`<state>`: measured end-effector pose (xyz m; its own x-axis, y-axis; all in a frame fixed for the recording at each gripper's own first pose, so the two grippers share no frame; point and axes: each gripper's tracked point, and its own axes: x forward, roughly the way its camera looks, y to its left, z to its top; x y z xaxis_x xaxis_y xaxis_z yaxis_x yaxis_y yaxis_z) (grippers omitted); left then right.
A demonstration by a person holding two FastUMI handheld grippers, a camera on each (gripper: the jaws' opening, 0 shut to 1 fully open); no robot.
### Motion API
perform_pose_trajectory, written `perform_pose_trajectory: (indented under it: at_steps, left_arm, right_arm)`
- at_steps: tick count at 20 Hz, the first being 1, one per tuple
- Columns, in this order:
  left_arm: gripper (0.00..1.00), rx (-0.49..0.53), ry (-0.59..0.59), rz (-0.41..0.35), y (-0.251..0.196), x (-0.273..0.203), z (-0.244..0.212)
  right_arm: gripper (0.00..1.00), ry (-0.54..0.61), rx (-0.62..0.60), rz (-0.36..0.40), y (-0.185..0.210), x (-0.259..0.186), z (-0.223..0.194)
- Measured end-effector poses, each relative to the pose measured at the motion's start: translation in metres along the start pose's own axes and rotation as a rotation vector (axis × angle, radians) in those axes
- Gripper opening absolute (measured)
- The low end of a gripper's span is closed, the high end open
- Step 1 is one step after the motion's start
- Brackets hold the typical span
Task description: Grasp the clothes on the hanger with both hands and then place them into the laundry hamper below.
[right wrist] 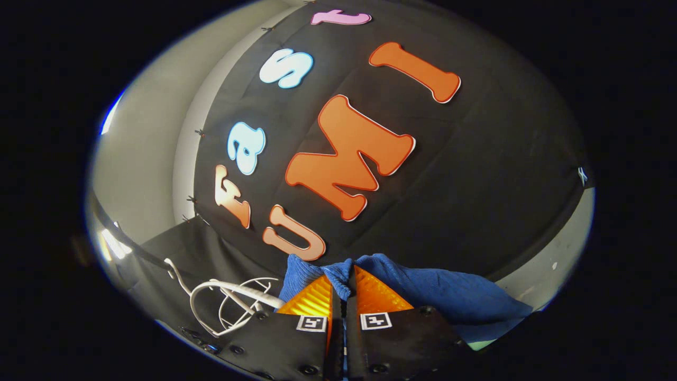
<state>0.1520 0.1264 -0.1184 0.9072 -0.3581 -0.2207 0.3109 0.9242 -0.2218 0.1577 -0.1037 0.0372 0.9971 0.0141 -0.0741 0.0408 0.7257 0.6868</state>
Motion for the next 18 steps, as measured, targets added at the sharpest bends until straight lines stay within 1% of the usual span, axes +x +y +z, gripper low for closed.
perform_pose_trajectory:
  at_steps: [4, 7, 9, 12, 18]
  left_arm:
    - [0.0, 0.053, 0.037, 0.012, -0.007, -0.001, -0.017]
    - [0.0, 0.056, 0.059, -0.008, -0.019, -0.004, -0.028]
    - [0.0, 0.049, 0.068, -0.037, -0.034, -0.002, -0.034]
    - [0.0, 0.063, 0.092, -0.085, -0.063, -0.001, -0.049]
    - [0.0, 0.091, 0.184, -0.219, -0.136, 0.013, -0.095]
  right_arm:
    - [0.1, 0.009, -0.009, -0.068, -0.022, -0.018, -0.02]
    - [0.1, 0.017, -0.037, -0.121, -0.038, -0.039, -0.04]
    - [0.1, 0.038, -0.075, -0.156, -0.046, -0.048, -0.057]
    - [0.1, 0.071, -0.134, -0.195, -0.049, -0.066, -0.086]
    - [0.1, 0.139, -0.256, -0.244, -0.043, -0.086, -0.141]
